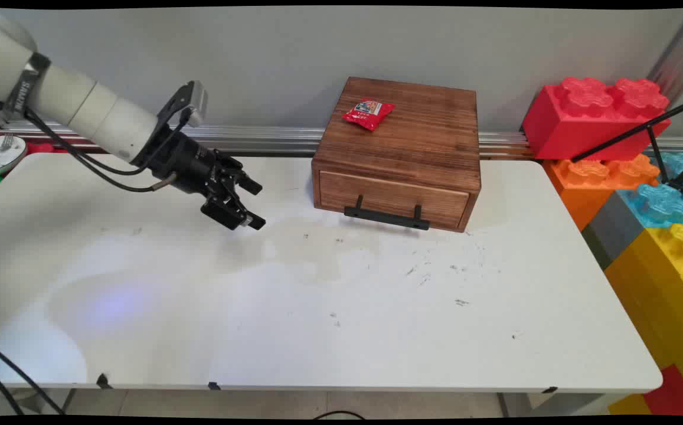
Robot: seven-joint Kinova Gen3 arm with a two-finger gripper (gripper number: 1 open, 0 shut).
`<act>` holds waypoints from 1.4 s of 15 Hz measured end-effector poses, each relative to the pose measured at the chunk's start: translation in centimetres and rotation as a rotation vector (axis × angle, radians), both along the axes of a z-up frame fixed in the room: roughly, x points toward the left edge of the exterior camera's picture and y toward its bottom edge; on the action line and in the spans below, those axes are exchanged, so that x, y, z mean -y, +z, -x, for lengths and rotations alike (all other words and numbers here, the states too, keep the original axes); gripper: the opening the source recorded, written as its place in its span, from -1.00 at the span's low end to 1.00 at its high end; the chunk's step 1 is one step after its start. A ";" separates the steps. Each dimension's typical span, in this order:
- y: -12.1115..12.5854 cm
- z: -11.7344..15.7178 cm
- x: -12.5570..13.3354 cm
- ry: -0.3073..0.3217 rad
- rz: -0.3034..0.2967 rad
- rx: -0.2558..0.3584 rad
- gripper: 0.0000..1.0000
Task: Open the drawer
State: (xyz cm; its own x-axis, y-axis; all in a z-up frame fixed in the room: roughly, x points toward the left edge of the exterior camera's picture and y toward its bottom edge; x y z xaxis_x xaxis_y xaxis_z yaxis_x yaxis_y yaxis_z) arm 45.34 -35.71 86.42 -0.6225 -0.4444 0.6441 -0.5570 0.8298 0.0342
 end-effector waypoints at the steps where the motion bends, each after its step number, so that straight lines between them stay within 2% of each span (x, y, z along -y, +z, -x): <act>1: 0.2 0.3 0.3 -0.006 0.003 0.009 1.00; 5: 1.4 1.9 1.6 -0.028 0.026 0.031 1.00; 9: 2.9 5.3 3.7 -0.062 0.066 0.051 1.00; 14: 3.3 12.3 7.2 -0.211 0.139 0.140 1.00; 17: 2.2 15.1 9.6 -0.297 0.176 0.206 1.00; 21: 0.1 17.4 12.2 -0.386 0.207 0.276 1.00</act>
State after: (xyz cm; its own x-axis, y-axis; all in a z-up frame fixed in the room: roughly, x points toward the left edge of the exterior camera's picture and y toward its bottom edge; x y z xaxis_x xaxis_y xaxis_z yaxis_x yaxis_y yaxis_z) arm 27.98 -47.95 86.48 -0.8754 -0.0291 0.4825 -0.1737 0.9505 -0.2577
